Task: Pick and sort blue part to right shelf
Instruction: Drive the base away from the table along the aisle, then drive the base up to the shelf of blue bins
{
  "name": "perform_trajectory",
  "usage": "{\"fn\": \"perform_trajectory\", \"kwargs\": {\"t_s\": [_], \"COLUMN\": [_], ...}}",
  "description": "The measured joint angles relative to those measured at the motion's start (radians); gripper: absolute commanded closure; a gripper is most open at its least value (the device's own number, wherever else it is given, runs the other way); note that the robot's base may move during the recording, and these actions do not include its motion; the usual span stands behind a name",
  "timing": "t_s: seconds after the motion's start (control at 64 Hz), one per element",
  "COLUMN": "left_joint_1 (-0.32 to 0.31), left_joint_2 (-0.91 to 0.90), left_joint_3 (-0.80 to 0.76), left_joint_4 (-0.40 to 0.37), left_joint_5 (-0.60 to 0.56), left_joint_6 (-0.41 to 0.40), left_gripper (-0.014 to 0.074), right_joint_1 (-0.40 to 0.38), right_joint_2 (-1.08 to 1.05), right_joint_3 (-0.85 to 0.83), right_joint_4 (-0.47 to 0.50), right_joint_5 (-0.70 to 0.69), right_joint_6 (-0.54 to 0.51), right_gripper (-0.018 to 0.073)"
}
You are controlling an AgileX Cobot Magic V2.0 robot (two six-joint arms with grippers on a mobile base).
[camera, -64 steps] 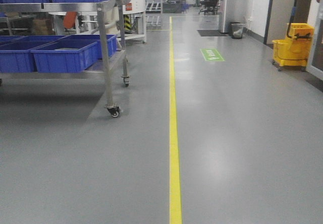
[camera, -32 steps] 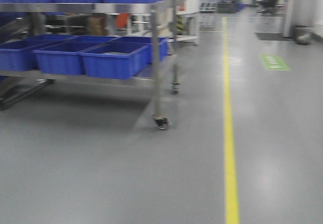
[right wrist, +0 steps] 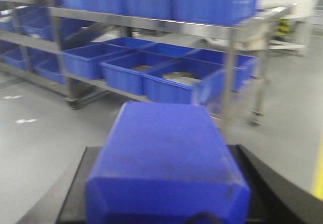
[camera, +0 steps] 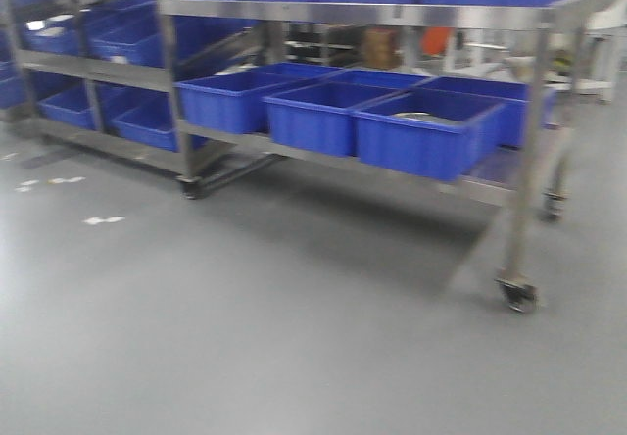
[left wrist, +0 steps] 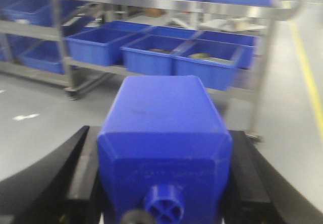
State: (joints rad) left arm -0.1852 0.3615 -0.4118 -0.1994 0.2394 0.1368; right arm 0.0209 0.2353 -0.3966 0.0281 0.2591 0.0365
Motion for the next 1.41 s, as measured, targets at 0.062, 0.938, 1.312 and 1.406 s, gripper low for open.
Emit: {"fn": "perform_trajectory", "kwargs": {"t_s": [0.062, 0.938, 1.312, 1.406], "left_joint_1": [0.000, 0.000, 0.000, 0.000], "left_joint_2": [0.000, 0.000, 0.000, 0.000], "left_joint_3": [0.000, 0.000, 0.000, 0.000], "left_joint_4": [0.000, 0.000, 0.000, 0.000], "left_joint_5": [0.000, 0.000, 0.000, 0.000], "left_joint_6": [0.000, 0.000, 0.000, 0.000], "left_gripper": [0.0244, 0.0244, 0.0244, 0.0244], "right_joint_1": [0.000, 0.000, 0.000, 0.000], "right_joint_2": [0.000, 0.000, 0.000, 0.000], "right_joint_3": [0.000, 0.000, 0.000, 0.000], "right_joint_4": [0.000, 0.000, 0.000, 0.000], "right_joint_5": [0.000, 0.000, 0.000, 0.000], "right_joint_6": [0.000, 0.000, 0.000, 0.000], "right_gripper": [0.0127, 0.0127, 0.0127, 0.0127]}}
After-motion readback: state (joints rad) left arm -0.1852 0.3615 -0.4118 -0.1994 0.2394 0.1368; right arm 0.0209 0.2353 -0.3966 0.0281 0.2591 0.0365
